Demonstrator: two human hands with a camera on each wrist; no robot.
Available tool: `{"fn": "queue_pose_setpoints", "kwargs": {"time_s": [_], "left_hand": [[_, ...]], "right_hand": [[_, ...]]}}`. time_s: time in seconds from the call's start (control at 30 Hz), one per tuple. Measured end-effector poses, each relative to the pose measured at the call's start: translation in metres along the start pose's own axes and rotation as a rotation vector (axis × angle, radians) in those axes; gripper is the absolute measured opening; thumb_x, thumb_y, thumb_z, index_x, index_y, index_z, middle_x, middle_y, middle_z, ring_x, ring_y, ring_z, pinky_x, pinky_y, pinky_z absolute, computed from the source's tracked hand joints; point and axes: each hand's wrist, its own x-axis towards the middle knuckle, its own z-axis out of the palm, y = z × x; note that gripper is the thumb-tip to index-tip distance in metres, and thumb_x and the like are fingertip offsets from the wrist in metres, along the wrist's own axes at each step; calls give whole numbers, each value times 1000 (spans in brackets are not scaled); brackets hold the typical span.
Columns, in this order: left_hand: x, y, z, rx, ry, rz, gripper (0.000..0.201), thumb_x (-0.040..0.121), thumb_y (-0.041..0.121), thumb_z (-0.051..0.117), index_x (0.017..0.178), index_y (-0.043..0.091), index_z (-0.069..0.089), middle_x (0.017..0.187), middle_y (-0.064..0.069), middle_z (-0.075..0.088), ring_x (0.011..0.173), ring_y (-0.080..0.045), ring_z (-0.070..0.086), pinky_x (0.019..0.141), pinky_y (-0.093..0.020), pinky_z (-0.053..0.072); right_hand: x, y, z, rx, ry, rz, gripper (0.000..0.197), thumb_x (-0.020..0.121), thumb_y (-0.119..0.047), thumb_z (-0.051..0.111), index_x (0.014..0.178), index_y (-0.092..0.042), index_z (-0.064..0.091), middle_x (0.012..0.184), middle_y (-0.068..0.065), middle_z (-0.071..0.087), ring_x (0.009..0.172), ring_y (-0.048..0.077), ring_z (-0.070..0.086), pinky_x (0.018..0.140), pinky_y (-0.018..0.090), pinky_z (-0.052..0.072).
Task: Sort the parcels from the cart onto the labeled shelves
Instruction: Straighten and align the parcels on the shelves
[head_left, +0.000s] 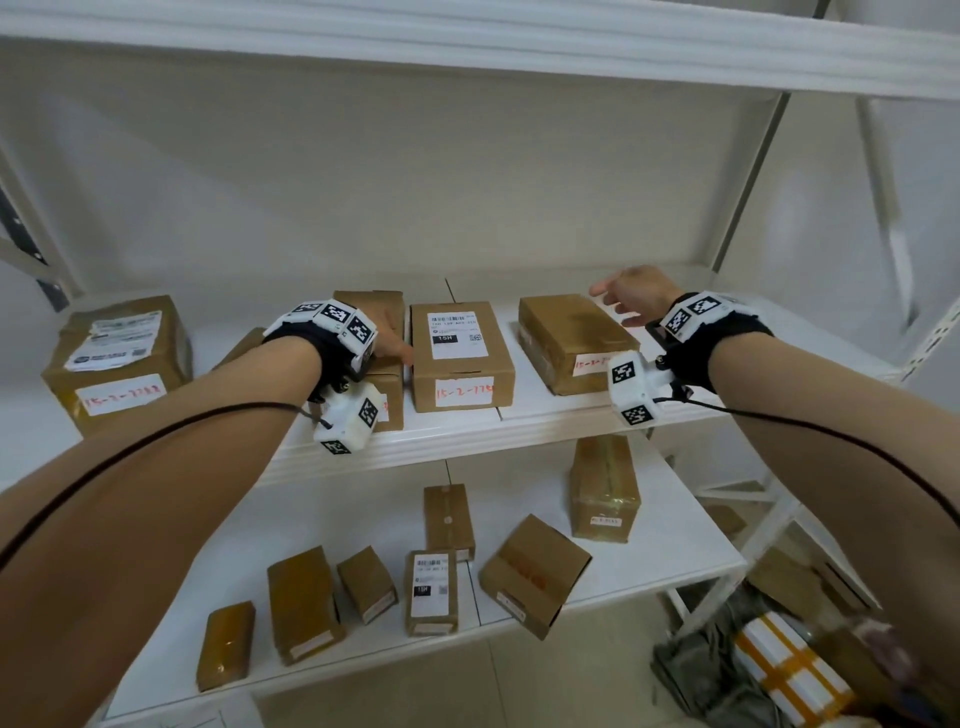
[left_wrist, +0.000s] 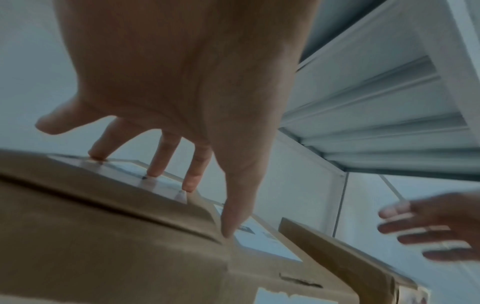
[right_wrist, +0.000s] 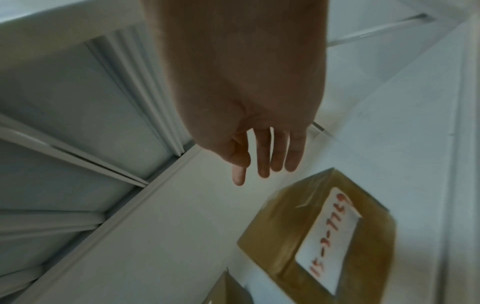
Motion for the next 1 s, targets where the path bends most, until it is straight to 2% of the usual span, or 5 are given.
{"fn": "queue_pose_setpoints", "kwargs": {"time_s": [0.13, 0.37, 0.63, 0.73, 1.0], "left_hand": [[8, 4, 0, 3, 55, -10, 75, 80, 54, 73, 136, 11, 47, 139, -13, 55, 123, -32, 54, 105, -42, 45], [20, 13, -2, 45, 83, -31, 61, 73, 50, 76, 117, 12, 58, 112, -12, 69, 103, -31, 65, 94, -42, 53], [24, -2, -5, -32, 34, -139, 89, 78, 56, 75, 148, 14, 40, 150, -16, 41, 124, -33, 48, 97, -36, 43], [27, -23, -2, -77, 97, -204, 136, 43, 82, 72, 155, 21, 25, 158, -18, 21, 139, -41, 35, 112, -50, 37], [18, -60, -18, -281, 49, -181, 130, 55, 86, 69, 155, 17, 22, 158, -14, 33, 141, -38, 37, 114, -51, 32]], "right_hand": [[3, 30, -4, -138, 155, 53, 36, 101, -7, 41, 126, 5, 65, 125, 16, 63, 127, 35, 55, 110, 43, 44], [20, 70, -3, -56, 78, 137, 48, 98, -17, 59, 145, -15, 47, 149, 12, 48, 136, 31, 47, 105, 41, 44], [30, 34, 44, -360, 1, 59, 65, 84, -50, 68, 137, -16, 50, 135, 9, 57, 127, 34, 53, 108, 44, 42], [31, 5, 70, -671, 167, -75, 61, 86, -43, 64, 137, -16, 48, 145, 17, 45, 139, 38, 37, 118, 55, 21], [14, -63, 155, -601, -212, -191, 100, 70, -77, 69, 143, -13, 45, 144, 16, 49, 126, 35, 53, 105, 46, 49]]}}
